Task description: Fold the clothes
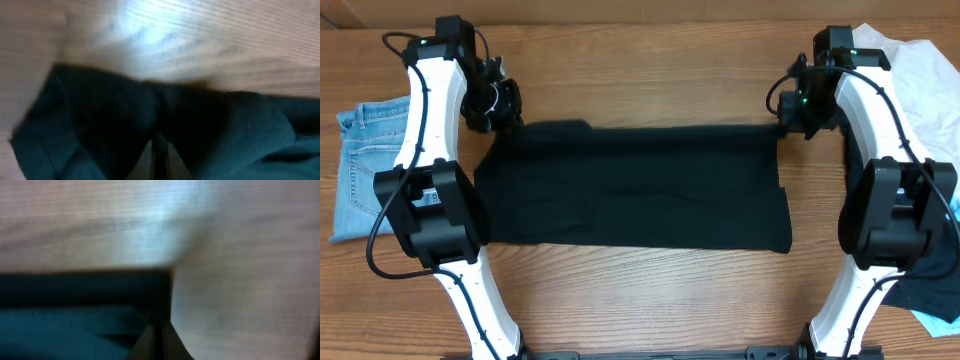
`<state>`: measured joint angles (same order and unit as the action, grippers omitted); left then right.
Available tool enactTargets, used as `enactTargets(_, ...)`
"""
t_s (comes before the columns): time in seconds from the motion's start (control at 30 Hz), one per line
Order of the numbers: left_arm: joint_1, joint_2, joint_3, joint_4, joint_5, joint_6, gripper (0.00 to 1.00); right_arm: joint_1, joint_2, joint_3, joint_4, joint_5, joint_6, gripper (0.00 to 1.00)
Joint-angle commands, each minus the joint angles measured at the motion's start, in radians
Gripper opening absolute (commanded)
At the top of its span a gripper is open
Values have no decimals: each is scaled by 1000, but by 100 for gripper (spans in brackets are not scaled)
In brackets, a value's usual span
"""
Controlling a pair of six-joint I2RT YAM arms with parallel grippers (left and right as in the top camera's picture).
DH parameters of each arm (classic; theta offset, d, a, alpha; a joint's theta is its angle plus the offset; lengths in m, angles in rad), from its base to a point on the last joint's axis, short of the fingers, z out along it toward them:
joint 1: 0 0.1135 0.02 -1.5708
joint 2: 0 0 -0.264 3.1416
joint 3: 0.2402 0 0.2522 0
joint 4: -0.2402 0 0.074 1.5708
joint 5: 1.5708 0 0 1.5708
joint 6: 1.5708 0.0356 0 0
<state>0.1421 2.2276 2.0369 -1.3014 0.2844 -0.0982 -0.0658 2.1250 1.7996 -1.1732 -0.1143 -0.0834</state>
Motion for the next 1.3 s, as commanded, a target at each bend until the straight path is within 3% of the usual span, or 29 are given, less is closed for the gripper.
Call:
enactTargets(0.0,8,-45,3,-69,-3,25,4,-11,-64,21,-73,17,9,4)
enactTargets(0.2,-3,-45,3,-175,-4,43,4,-11,-64,21,-166,17,9,4)
enactTargets(0.57,-6,-45,0,-330,-151,43,4,-10,-64,21,-348,18,35,4)
enactTargets(0.87,-7,-45,-43,-343,-184,42,4,-11,-64,19,-440,55,48,4)
enactTargets(1.27,-14,-45,-205,-298,-180,42,4,-11,-64,-55,-437,73,69,6)
